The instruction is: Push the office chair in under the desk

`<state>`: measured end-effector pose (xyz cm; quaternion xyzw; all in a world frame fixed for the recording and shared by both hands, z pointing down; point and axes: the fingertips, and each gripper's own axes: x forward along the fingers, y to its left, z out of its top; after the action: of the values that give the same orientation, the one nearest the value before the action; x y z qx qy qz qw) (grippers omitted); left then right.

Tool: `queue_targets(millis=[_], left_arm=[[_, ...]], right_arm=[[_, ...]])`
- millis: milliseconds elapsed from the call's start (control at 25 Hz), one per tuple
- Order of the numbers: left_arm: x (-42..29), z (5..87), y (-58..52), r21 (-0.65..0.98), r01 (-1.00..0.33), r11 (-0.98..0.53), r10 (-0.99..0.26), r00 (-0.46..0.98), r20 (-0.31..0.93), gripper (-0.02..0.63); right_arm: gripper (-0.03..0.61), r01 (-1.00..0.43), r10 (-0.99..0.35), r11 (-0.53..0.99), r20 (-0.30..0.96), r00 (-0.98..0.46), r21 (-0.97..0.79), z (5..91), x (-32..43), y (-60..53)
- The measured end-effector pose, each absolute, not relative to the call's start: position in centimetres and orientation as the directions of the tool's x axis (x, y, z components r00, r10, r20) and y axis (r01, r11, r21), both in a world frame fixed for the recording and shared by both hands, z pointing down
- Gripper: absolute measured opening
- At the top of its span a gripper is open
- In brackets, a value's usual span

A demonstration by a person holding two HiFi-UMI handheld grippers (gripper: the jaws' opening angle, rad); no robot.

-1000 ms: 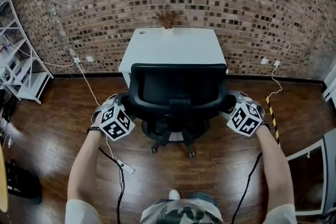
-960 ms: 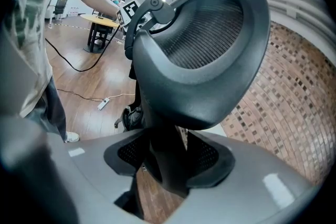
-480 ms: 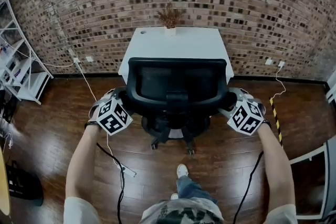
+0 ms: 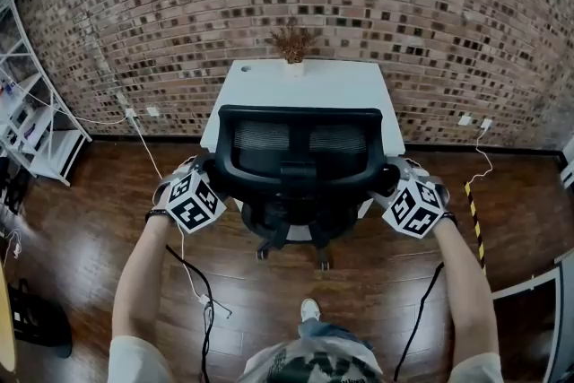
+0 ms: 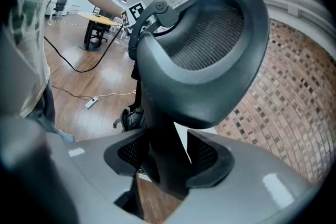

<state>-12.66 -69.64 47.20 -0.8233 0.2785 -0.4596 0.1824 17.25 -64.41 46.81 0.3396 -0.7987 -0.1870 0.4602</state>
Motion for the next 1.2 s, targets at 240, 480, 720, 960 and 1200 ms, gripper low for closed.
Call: queue_targets(millis=[240, 480, 720, 960, 1200], left_arm=[[-12.2, 47.0, -73.3, -0.558, -0.298, -0.775, -0.632, 0.414, 0.656, 0.272], [-11.7, 47.1, -76.5, -0.551, -0.313, -0.774, -0.633, 0.397, 0.664, 0.272], [-11.3, 47.0, -79.0, -0.551, -0.323, -0.769, -0.639, 0.396, 0.659, 0.276], [-11.2, 46.9, -80.5, -0.545, -0.326, -0.772, -0.635, 0.389, 0.667, 0.276], [-11.3, 47.1, -80.8, -0.54, -0.327, -0.776, -0.631, 0.4, 0.665, 0.279]], right_arm=[[0.221, -0.371, -0.718, 0.696, 0.603, -0.347, 0.615, 46.6, 17.7, -68.2], [0.221, -0.365, -0.711, 0.703, 0.61, -0.349, 0.61, 46.7, 18.3, -71.7], [0.221, -0.358, -0.715, 0.699, 0.601, -0.357, 0.619, 46.6, 18.6, -74.1], [0.221, -0.351, -0.711, 0.703, 0.602, -0.363, 0.619, 46.4, 18.8, -75.7], [0.222, -0.351, -0.711, 0.703, 0.601, -0.365, 0.618, 46.5, 18.6, -76.0]])
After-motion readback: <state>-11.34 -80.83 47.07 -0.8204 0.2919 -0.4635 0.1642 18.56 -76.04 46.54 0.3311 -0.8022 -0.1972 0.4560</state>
